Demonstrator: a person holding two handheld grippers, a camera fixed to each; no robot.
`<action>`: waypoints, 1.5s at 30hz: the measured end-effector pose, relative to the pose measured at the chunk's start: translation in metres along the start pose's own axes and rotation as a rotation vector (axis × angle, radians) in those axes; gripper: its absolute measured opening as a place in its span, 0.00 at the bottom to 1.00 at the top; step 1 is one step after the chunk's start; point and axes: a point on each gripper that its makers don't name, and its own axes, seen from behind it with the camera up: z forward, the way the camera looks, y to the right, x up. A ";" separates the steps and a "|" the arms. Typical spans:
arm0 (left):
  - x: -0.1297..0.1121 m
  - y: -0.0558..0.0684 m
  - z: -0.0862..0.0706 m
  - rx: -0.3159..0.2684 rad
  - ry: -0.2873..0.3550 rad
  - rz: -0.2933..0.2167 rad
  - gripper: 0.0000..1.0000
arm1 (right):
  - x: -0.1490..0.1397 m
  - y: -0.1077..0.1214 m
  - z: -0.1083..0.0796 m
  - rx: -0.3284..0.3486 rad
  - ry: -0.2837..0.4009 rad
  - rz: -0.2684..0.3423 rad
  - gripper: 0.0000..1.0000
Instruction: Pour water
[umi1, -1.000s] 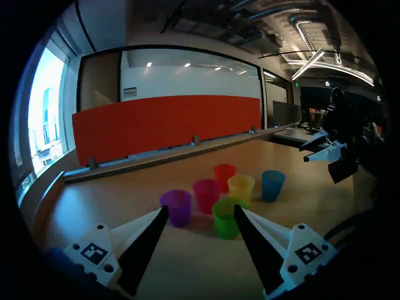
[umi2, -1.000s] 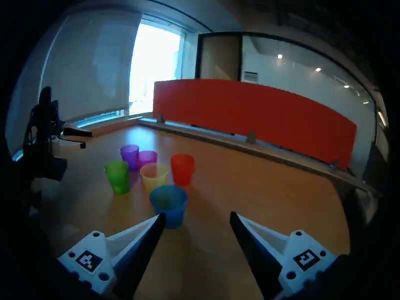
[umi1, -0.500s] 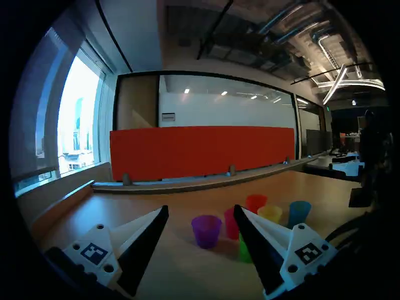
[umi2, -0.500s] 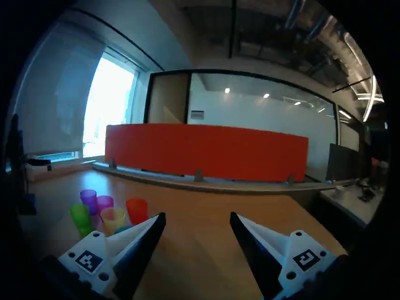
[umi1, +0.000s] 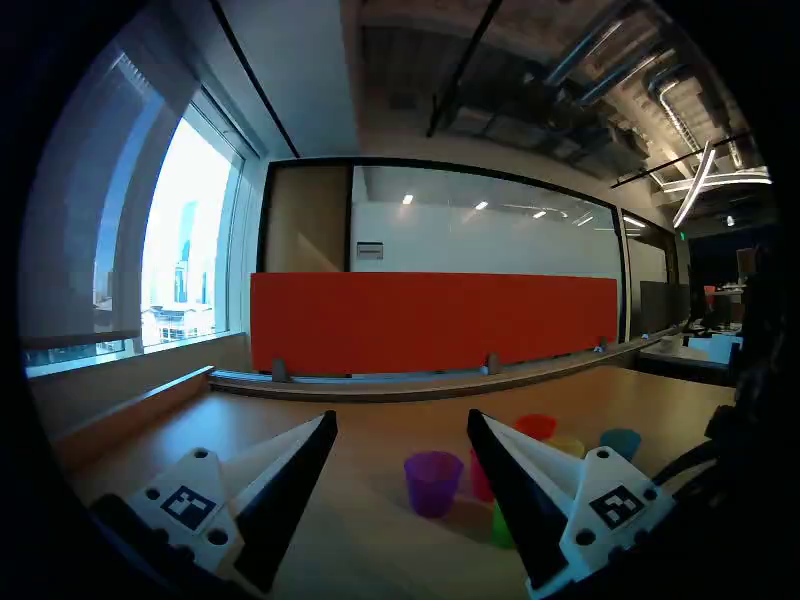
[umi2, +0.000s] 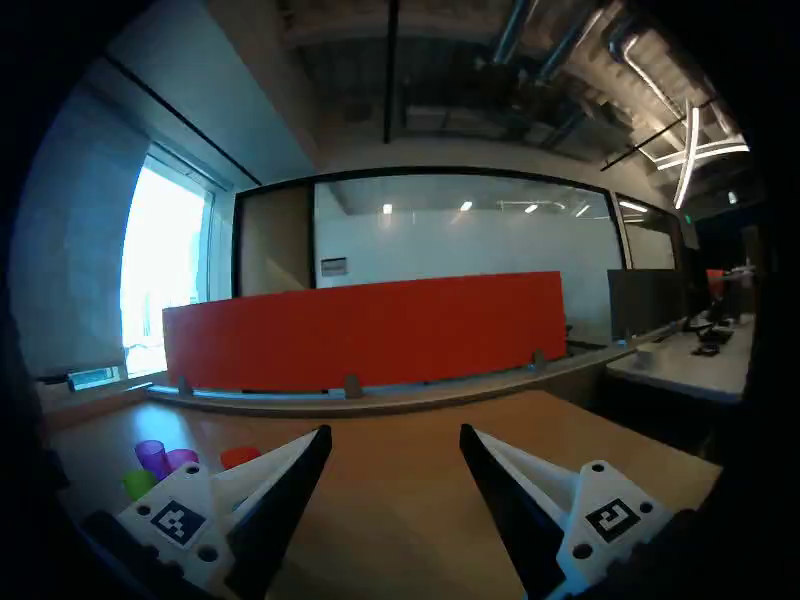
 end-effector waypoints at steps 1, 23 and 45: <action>0.000 -0.001 0.001 0.004 0.002 -0.004 0.97 | 0.000 0.002 0.001 -0.005 -0.002 0.008 0.99; -0.018 -0.024 0.017 0.114 0.047 0.027 0.97 | 0.024 -0.004 0.009 -0.060 0.017 -0.086 0.99; -0.062 -0.050 0.018 0.132 0.012 -0.004 0.97 | 0.017 -0.011 0.007 -0.084 -0.014 -0.112 0.99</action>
